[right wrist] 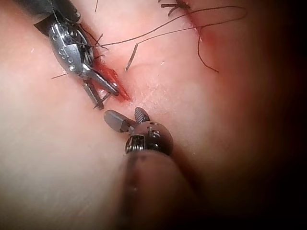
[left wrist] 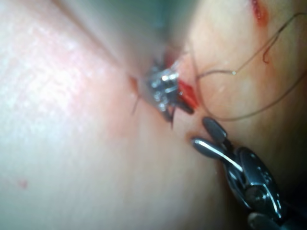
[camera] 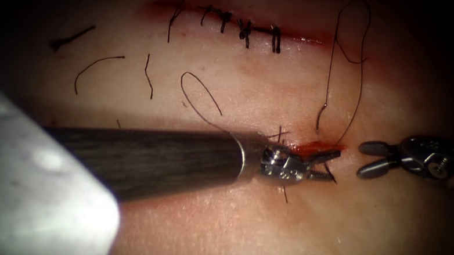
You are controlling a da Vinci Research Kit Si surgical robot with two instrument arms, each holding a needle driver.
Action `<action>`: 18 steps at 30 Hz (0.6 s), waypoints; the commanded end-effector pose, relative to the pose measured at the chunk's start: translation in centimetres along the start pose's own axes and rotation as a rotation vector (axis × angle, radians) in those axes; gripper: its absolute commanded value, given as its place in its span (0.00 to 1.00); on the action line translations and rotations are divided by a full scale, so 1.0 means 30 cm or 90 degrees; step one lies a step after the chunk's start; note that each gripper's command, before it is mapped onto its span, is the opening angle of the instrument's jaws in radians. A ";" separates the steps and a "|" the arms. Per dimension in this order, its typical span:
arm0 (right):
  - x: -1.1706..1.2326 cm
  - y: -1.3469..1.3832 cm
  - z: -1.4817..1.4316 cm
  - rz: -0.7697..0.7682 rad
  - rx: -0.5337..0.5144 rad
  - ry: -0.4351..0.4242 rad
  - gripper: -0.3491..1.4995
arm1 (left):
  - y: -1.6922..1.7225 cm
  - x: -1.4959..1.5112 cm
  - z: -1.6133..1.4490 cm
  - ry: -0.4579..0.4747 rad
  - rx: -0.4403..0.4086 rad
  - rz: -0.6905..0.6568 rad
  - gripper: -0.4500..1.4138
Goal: Wound Closure
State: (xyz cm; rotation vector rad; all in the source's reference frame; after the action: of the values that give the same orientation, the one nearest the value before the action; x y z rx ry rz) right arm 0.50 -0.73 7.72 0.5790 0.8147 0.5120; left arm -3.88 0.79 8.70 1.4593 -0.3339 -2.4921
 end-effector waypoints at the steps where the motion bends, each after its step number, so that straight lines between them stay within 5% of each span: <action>1: -0.0012 -0.0001 0.0034 0.001 0.002 0.000 0.84 | 0.002 0.000 0.002 0.000 0.000 0.003 0.06; 2: -0.0012 -0.0001 0.0033 0.001 0.002 0.000 0.84 | 0.002 0.000 0.001 0.000 -0.002 0.000 0.00; 13: -0.0012 -0.0007 0.0031 0.001 0.003 0.000 0.83 | 0.001 0.002 -0.006 0.014 -0.019 -0.169 0.00; 18: -0.0010 -0.0018 0.0021 0.002 0.004 0.000 0.83 | 0.003 0.006 -0.009 0.032 -0.077 -0.280 0.00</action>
State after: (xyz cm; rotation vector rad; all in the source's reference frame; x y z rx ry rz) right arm 0.49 -0.75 7.68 0.5830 0.8131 0.5155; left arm -3.65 0.65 8.36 1.7062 0.2068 -2.7345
